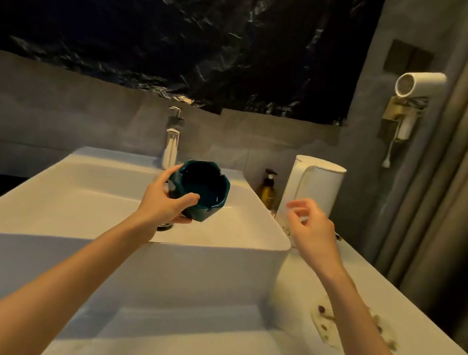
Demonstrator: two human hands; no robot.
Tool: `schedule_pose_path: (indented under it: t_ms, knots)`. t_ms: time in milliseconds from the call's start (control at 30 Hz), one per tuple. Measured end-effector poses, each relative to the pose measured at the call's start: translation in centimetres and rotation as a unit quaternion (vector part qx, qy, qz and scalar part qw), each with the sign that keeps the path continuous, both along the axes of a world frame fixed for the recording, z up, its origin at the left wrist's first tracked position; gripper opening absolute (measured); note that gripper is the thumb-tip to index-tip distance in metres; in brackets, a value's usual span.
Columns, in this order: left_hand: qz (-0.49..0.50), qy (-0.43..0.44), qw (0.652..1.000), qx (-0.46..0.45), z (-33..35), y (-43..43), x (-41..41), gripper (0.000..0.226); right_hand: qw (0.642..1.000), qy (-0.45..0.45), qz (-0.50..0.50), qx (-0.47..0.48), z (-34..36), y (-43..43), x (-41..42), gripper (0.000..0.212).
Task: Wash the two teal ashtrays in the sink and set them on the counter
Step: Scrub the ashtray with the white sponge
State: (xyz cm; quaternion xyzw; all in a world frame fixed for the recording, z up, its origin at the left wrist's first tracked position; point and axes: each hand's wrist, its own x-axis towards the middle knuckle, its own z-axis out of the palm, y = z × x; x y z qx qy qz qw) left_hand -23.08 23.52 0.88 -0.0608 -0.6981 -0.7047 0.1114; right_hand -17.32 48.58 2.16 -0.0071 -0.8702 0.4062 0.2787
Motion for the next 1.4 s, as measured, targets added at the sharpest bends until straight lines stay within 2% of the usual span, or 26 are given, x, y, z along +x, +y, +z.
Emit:
schedule_pose_path:
  t_ms: [100, 200, 333, 533, 633, 767, 867, 967, 1067, 1133, 1267, 1333, 1400]
  knots:
    - [-0.007, -0.02, 1.0, -0.006, -0.3, 0.7, 0.0, 0.063, 0.989, -0.117, -0.066, 0.06, -3.2, 4.5, 1.6, 0.017]
    - [-0.013, -0.029, 0.999, -0.023, -0.3, 0.5, 0.2, 0.063, 0.95, -0.232, -0.146, 0.152, -6.8, 8.3, 2.8, 0.029]
    - [-0.034, -0.052, 0.998, -0.021, -0.4, 0.4, 0.7, 0.06, 0.917, -0.286, -0.197, 0.198, -10.4, 10.2, 3.6, 0.031]
    - [-0.045, -0.06, 0.996, -0.049, -0.2, 0.5, 1.3, 0.06, 0.918, -0.213, -0.251, 0.221, -11.6, 10.4, 3.3, 0.011]
    - [-0.046, -0.064, 0.996, -0.047, -0.2, 0.5, 1.2, 0.061, 0.918, -0.178, -0.255, 0.247, -10.8, 10.0, 2.7, 0.014]
    - [-0.045, -0.069, 0.996, -0.035, -0.2, 0.4, 1.1, 0.061, 0.941, 0.013, -0.244, 0.235, -6.4, 7.4, 1.9, 0.016]
    - [-0.04, -0.065, 0.997, -0.013, -0.2, 0.3, 1.0, 0.063, 0.959, 0.115, -0.19, 0.177, -0.7, 4.4, 1.5, 0.018]
    - [-0.025, -0.048, 0.999, -0.007, 0.1, -0.3, 0.8, 0.065, 0.987, 0.081, -0.08, 0.112, 4.2, 1.4, 0.0, 0.011]
    - [-0.016, -0.032, 0.999, -0.012, 0.5, -1.9, 0.5, 0.067, 0.992, 0.096, -0.04, 0.07, 7.1, -1.6, -2.1, 0.007]
    - [-0.012, -0.033, 0.999, -0.015, 0.8, -3.2, 0.2, 0.066, 0.995, 0.094, -0.016, -0.001, 8.1, -3.7, -3.7, 0.007]
    - [0.022, -0.029, 0.999, -0.035, 1.4, -6.0, -0.5, 0.063, 0.976, 0.093, 0.061, -0.185, 8.8, -8.3, -7.2, 0.004]
    - [0.042, -0.033, 0.998, -0.038, 1.7, -7.2, -1.0, 0.063, 0.964, 0.102, 0.144, -0.201, 8.6, -11.0, -8.2, 0.008]
    - [0.054, -0.042, 0.997, -0.033, 1.9, -8.3, -1.6, 0.063, 0.955, 0.094, 0.222, -0.174, 7.8, -13.9, -8.7, 0.009]
